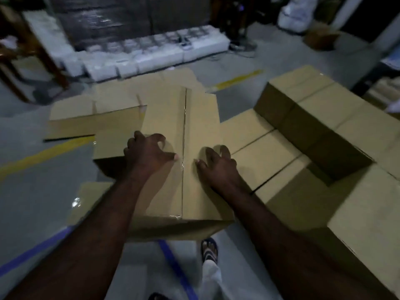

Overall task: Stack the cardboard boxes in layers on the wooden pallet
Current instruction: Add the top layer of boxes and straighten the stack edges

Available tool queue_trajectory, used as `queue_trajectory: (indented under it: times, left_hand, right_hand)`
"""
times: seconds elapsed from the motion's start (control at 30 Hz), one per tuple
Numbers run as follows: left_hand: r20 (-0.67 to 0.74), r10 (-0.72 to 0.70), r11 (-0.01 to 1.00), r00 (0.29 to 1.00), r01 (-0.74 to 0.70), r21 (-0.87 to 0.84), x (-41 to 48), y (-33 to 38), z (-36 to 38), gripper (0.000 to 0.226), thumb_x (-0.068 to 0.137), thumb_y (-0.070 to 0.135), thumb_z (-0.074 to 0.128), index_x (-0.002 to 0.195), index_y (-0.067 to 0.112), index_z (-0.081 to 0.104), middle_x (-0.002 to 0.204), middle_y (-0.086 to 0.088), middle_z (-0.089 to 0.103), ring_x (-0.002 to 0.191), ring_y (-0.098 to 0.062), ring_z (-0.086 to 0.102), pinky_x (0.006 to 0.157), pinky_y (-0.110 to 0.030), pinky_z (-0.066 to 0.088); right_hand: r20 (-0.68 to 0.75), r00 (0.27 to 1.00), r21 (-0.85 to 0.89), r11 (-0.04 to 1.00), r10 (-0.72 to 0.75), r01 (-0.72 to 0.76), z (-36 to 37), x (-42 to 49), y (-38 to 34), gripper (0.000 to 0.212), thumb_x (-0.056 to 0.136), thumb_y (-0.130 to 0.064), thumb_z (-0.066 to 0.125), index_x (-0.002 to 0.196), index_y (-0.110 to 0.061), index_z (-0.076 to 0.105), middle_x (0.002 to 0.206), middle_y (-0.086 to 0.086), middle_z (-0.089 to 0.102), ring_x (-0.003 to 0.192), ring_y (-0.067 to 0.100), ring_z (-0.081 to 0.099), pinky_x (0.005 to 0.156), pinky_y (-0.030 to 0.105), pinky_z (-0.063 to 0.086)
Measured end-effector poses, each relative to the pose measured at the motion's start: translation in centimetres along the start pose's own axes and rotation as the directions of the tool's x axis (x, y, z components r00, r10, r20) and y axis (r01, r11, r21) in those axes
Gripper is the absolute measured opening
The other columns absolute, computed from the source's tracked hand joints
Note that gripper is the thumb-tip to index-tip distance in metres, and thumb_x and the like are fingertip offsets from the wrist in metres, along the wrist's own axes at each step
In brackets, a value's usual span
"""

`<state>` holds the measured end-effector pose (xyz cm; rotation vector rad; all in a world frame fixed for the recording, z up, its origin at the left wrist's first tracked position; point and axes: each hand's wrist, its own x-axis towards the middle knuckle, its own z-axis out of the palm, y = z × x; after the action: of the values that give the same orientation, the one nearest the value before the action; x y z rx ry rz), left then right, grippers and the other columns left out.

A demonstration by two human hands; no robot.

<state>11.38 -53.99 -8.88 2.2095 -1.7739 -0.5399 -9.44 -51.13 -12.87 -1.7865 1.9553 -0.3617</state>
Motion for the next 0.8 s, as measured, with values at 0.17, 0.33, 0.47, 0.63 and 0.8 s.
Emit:
queue_trajectory:
  times: [0.17, 0.33, 0.47, 0.63, 0.8]
  left_hand:
    - [0.094, 0.224, 0.974, 0.97, -0.22, -0.046, 2.2, 9.0, 5.2, 0.069, 0.058, 0.066, 0.084, 0.119, 0.036, 0.067, 0.122, -0.013, 0.049, 0.114, -0.037, 0.053, 0.093, -0.045, 0.05]
    - [0.23, 0.426, 0.902, 0.875, -0.394, -0.173, 3.6, 18.5, 11.5, 0.066, 0.06, 0.052, 0.09, 0.118, 0.03, 0.069, 0.127, -0.013, 0.05, 0.12, -0.034, 0.051, 0.096, -0.044, 0.05]
    - [0.319, 0.518, 0.855, 0.794, -0.467, -0.227, 4.5, 25.4, 16.7, 0.059, 0.062, 0.047, 0.091, 0.115, 0.027, 0.071, 0.127, -0.011, 0.052, 0.119, -0.03, 0.053, 0.097, -0.037, 0.049]
    - [0.36, 0.592, 0.806, 0.721, -0.514, -0.295, 5.4, 32.1, 23.9, 0.057, 0.062, 0.039, 0.092, 0.114, 0.024, 0.073, 0.128, -0.011, 0.055, 0.121, -0.027, 0.055, 0.095, -0.028, 0.044]
    - [0.417, 0.633, 0.774, 0.652, -0.534, -0.339, 7.0, 36.7, 31.1, 0.059, 0.067, 0.037, 0.09, 0.121, 0.023, 0.069, 0.132, -0.006, 0.056, 0.126, -0.023, 0.052, 0.09, -0.024, 0.041]
  right_hand:
    - [-0.109, 0.978, 0.046, 0.983, 0.18, -0.176, -4.5, -0.9, 7.6, 0.065, 0.094, -0.064, 0.047, 0.15, -0.031, 0.038, 0.163, 0.004, 0.016, 0.135, 0.044, 0.035, 0.104, 0.051, 0.044]
    - [-0.209, 0.914, 0.091, 0.938, 0.347, -0.335, -7.8, -2.1, 16.2, 0.064, 0.096, -0.063, 0.044, 0.151, -0.031, 0.037, 0.162, 0.005, 0.02, 0.139, 0.038, 0.035, 0.108, 0.047, 0.037]
    - [-0.218, 0.849, 0.16, 0.876, 0.481, -0.455, -9.9, -2.3, 22.8, 0.065, 0.095, -0.066, 0.041, 0.152, -0.033, 0.035, 0.164, 0.004, 0.019, 0.146, 0.035, 0.026, 0.113, 0.051, 0.03]
    - [-0.196, 0.78, 0.202, 0.803, 0.595, -0.561, -10.6, -0.8, 30.7, 0.069, 0.094, -0.068, 0.04, 0.154, -0.035, 0.03, 0.166, 0.005, 0.013, 0.147, 0.04, 0.023, 0.113, 0.056, 0.03]
    - [-0.225, 0.733, 0.18, 0.766, 0.642, -0.617, -10.0, 1.4, 37.4, 0.066, 0.096, -0.064, 0.041, 0.152, -0.032, 0.032, 0.163, 0.006, 0.017, 0.144, 0.038, 0.027, 0.111, 0.053, 0.036]
